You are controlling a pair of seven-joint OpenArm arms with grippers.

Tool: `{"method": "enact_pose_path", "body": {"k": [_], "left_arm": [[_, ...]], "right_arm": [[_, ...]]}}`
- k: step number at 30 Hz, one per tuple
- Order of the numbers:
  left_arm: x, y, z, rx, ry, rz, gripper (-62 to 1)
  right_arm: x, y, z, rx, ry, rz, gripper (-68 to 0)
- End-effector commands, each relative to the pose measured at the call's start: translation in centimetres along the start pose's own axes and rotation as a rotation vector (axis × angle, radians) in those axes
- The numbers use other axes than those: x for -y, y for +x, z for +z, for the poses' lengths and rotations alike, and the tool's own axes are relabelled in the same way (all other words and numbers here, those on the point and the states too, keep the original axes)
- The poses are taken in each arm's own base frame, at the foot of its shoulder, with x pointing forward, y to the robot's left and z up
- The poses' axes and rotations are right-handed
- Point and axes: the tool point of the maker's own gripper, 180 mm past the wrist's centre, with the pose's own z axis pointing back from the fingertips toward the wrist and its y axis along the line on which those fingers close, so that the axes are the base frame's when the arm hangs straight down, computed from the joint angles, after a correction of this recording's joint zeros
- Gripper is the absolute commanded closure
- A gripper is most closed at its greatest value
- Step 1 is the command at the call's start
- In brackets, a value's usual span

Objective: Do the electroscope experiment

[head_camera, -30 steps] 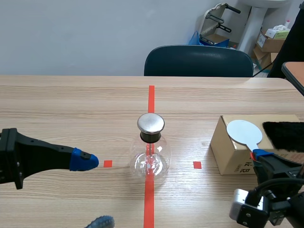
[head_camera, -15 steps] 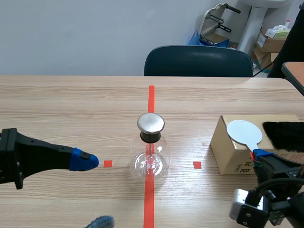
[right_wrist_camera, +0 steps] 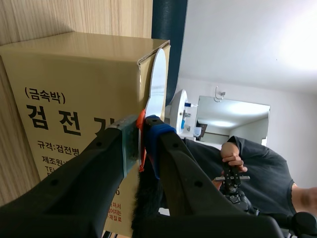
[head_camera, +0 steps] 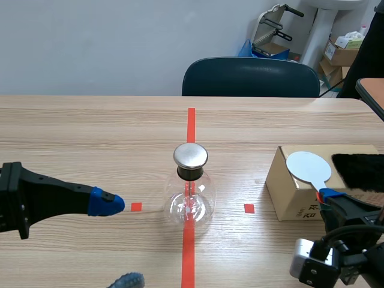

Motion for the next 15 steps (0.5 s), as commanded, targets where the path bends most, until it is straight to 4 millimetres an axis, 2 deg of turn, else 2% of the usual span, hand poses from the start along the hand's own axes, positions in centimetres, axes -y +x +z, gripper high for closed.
{"method": "enact_pose_path", "body": {"k": [1,15], "left_arm": [[0.2,0.6,-0.1,0.023,-0.001,0.01,-43.7],[0.2,-0.9,-0.1,-0.057,-0.001,0.01,-43.7]], "right_arm": [[1.1,-0.5,-0.5,-0.005,-0.036,0.016,-0.8],[1.1,-0.5,-0.5,-0.005,-0.036,0.016,-0.8]]}}
